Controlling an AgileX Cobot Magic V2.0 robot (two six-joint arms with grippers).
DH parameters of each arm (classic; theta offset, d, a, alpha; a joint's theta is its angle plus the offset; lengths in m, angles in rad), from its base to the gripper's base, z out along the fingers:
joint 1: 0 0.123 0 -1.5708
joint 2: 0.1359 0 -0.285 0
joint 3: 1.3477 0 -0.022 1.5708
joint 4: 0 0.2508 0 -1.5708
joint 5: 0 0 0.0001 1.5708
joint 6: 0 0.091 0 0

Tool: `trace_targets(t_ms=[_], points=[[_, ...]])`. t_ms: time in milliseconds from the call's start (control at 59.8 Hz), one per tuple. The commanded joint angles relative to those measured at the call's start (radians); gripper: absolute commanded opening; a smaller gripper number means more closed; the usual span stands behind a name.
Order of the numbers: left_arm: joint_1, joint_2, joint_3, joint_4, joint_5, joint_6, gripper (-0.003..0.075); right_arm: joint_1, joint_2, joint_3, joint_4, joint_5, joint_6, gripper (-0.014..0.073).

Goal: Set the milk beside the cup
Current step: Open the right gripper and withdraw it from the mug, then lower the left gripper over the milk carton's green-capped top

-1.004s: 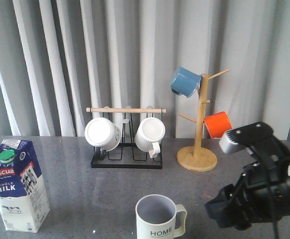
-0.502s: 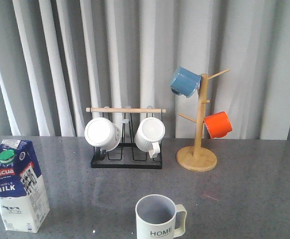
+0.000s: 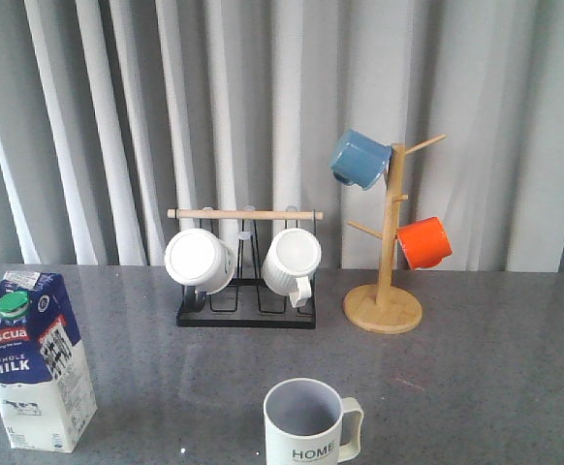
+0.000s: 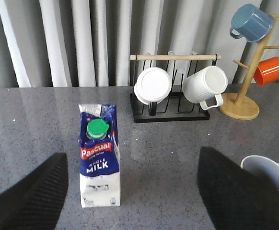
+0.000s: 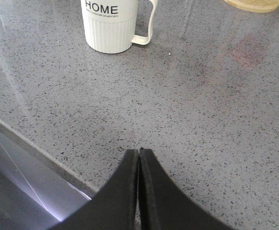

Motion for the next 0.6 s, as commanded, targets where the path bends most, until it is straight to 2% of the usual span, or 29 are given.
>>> trace_targets(t_ms=[0,134,284,586], points=[[0.001,0.138,-0.222,0.017,0.09,-0.01,0.0542,-0.003,0.007,-0.026,-0.004,-0.046,0.0,-0.0004],[0.001,0.339,-0.487,0.094,0.342,-0.042,0.0542,-0.003,0.007,-0.026,-0.014,-0.012,0.0,-0.0004],[0.001,0.47,-0.601,0.124,0.346,-0.063,0.0541,-0.003,0.007,-0.026,-0.014,0.007,0.0,-0.0004],[0.001,0.67,-0.607,0.084,0.345,-0.085,0.0541,-0.003,0.007,-0.026,-0.014,0.016,0.0,-0.0004]])
